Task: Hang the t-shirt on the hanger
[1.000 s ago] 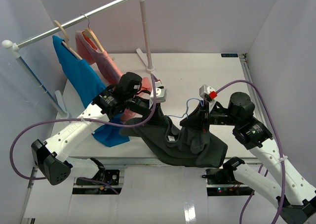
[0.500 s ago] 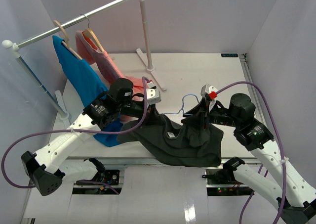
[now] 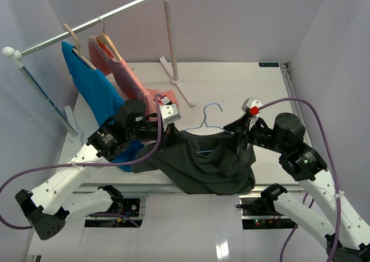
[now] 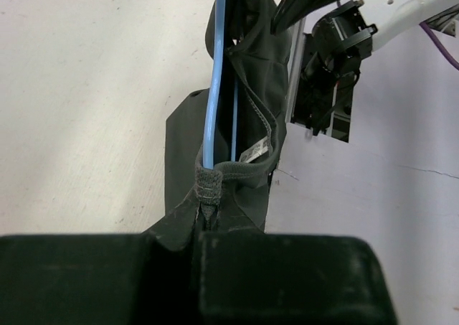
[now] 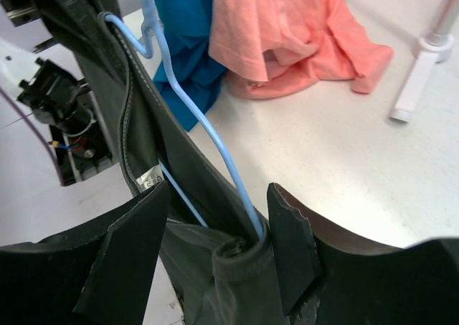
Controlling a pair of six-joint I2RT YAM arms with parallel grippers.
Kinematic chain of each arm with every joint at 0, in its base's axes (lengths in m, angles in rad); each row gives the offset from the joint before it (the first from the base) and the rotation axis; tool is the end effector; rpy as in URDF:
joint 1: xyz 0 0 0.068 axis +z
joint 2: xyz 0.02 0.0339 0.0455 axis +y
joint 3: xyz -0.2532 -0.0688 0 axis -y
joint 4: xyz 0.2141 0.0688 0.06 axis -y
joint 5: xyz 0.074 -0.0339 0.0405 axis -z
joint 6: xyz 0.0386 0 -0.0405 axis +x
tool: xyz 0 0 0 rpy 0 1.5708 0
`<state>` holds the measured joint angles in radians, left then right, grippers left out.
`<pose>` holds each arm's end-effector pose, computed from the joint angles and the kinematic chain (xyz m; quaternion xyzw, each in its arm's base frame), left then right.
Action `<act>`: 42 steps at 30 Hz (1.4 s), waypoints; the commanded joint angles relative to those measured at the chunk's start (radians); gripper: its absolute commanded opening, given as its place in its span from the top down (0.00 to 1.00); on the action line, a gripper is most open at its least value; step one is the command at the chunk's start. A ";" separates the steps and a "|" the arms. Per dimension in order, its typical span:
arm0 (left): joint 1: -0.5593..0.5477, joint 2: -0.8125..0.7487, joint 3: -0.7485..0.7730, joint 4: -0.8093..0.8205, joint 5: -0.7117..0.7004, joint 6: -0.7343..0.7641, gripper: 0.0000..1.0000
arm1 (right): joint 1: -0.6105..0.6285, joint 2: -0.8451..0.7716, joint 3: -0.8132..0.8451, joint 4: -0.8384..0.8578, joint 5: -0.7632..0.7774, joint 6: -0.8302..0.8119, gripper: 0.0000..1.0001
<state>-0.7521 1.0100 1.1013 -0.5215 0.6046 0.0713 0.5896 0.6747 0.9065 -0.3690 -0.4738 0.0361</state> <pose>0.1232 -0.1453 0.3631 0.4689 0.6721 -0.4083 0.4022 0.0934 0.0837 0.3644 -0.3486 0.6628 0.3649 0.5532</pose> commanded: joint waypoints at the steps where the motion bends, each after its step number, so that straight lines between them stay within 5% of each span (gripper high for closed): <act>1: 0.002 -0.054 -0.019 0.043 -0.085 -0.025 1.00 | 0.004 -0.029 0.075 -0.051 0.138 0.013 0.37; 17: 0.002 -0.112 -0.026 0.111 -0.275 -0.150 1.00 | 0.004 0.012 0.047 -0.153 0.408 0.169 0.54; 37: 0.002 -0.162 -0.076 0.169 -0.280 -0.206 1.00 | 0.003 0.028 -0.263 0.146 0.458 0.268 0.49; 42: 0.000 -0.163 -0.081 0.173 -0.284 -0.204 1.00 | 0.004 0.011 -0.280 0.209 0.439 0.260 0.63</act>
<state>-0.7521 0.8734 1.0199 -0.4059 0.3281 -0.1240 0.5903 0.7088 0.6369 -0.2903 -0.0246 0.2928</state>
